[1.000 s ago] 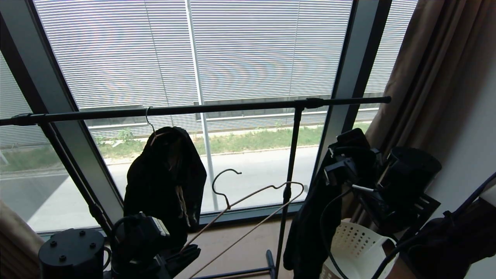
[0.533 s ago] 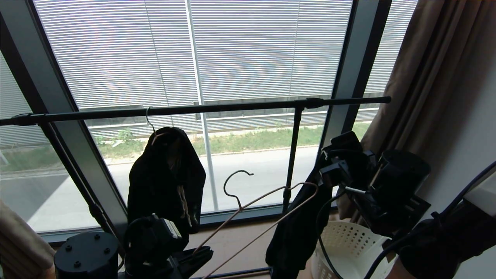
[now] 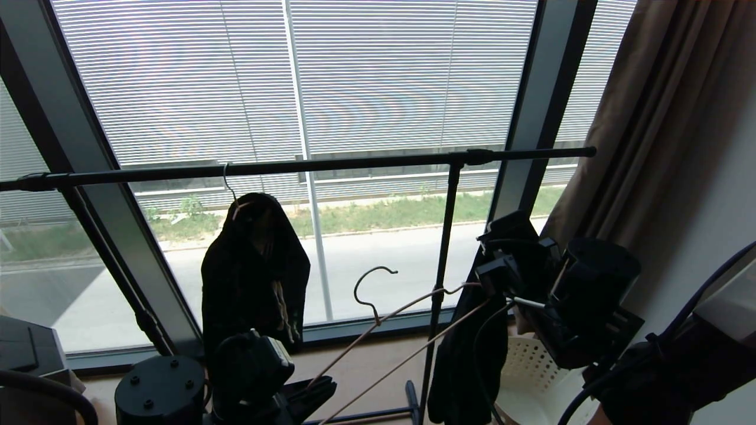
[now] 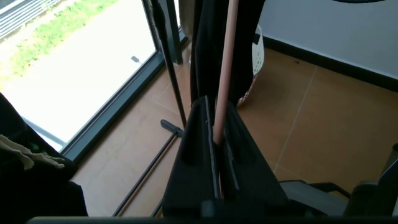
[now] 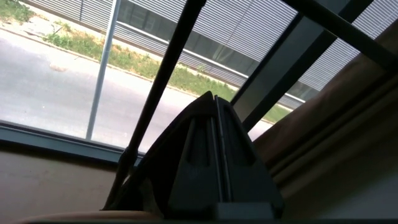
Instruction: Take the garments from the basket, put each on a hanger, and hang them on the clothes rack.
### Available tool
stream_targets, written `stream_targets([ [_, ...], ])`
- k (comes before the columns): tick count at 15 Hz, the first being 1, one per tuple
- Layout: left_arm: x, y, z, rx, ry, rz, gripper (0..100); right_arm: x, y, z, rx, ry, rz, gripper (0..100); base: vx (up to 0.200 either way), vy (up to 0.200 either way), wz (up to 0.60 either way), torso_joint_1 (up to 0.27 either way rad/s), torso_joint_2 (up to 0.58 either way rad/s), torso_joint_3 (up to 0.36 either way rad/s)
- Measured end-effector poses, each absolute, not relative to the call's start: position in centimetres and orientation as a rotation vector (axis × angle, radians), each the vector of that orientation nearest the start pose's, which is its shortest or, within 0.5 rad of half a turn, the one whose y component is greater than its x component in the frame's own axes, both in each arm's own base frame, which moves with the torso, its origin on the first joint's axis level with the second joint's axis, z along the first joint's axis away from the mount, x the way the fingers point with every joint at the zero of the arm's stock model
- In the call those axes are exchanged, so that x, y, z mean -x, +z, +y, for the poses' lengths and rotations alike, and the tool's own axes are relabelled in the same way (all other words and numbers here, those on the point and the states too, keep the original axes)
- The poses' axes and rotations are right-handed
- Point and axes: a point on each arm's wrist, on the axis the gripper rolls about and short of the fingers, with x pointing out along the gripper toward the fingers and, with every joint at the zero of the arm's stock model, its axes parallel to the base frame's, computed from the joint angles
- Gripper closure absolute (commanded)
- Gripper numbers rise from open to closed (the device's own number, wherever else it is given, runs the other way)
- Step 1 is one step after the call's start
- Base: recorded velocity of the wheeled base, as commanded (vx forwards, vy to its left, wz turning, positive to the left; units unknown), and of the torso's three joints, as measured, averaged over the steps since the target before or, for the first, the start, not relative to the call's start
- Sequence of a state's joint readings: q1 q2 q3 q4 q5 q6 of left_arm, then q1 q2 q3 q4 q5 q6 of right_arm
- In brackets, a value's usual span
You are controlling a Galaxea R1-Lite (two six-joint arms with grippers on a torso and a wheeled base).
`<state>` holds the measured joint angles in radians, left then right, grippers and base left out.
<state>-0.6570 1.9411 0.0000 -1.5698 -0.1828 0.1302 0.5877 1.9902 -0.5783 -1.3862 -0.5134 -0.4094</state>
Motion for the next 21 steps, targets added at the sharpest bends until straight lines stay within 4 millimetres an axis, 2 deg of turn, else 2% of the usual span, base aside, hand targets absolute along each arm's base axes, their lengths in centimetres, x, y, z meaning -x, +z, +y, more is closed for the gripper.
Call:
stream_targets([
  [4,-17.0,4.8,-13.0,-0.214,-0.814,0.336,100,-27.3,10.9,17.2,0.426,0.088,0.01,100,0.0,0.0,0.0,0.0,0.0,0.0],
  [9,-17.7,5.0,-13.2,-0.192,-0.798,0.316,100,-26.1,10.6,18.6,0.434,0.146,0.013,100,0.0,0.0,0.0,0.0,0.0,0.0],
  [16,-17.7,5.1,-13.4,-0.192,-0.807,0.312,100,-24.0,10.3,20.9,0.408,0.245,-0.002,100,0.0,0.0,0.0,0.0,0.0,0.0],
  [21,-17.5,5.0,-13.7,-0.191,-0.797,0.315,100,-23.8,10.7,21.6,0.373,0.238,-0.048,100,0.0,0.0,0.0,0.0,0.0,0.0],
])
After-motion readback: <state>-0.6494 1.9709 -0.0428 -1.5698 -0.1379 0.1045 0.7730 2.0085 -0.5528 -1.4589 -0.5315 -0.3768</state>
